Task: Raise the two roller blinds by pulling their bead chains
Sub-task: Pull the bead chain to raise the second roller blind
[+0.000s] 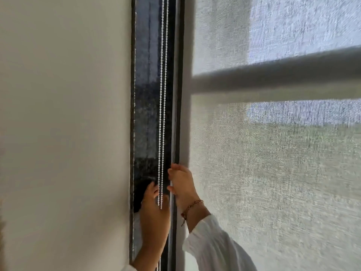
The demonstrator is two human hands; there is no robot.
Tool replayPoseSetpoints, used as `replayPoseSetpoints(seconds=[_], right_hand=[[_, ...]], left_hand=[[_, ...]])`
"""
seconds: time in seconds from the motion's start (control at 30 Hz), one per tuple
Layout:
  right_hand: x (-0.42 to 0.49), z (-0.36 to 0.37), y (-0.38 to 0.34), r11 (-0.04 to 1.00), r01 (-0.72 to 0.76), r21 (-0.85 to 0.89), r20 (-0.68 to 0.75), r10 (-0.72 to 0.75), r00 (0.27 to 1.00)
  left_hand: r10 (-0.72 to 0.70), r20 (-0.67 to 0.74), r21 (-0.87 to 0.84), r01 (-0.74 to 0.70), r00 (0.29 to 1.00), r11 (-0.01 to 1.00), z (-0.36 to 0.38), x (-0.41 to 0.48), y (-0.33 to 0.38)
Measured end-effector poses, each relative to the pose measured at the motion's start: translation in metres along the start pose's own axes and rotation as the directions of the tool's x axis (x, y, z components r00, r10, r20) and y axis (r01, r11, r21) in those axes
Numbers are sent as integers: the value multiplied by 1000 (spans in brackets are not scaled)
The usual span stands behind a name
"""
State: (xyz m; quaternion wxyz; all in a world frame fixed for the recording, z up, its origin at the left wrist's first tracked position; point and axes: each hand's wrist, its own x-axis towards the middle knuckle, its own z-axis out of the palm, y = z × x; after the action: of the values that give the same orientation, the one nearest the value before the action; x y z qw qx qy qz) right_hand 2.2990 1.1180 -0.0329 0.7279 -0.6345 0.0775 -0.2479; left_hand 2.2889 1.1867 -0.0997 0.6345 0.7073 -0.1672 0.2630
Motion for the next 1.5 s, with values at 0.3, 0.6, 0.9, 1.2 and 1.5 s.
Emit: replayPoseSetpoints(seconds=[0.3,0.6,0.9,1.2,1.5], right_hand=[[-28,10,-18,954,260,-149,-122,-279,953],[-152,27,-33,745,488,-455,-467,-666,581],[-229,106,-12,608,439,-662,-442,-789,427],[-264,133,-24,624,398,-672,-568,-780,263],[-275,143,-33,608,305,-733,-632,-774,24]], left_hand=[[-15,-74,-206,-1,997,979,-18,-1,7],[198,141,-545,-91,970,834,-94,-7,84],[324,630,-711,355,706,607,-166,18,153],[358,801,-481,160,479,862,-142,18,144],[414,744,-668,580,524,466,-175,19,157]])
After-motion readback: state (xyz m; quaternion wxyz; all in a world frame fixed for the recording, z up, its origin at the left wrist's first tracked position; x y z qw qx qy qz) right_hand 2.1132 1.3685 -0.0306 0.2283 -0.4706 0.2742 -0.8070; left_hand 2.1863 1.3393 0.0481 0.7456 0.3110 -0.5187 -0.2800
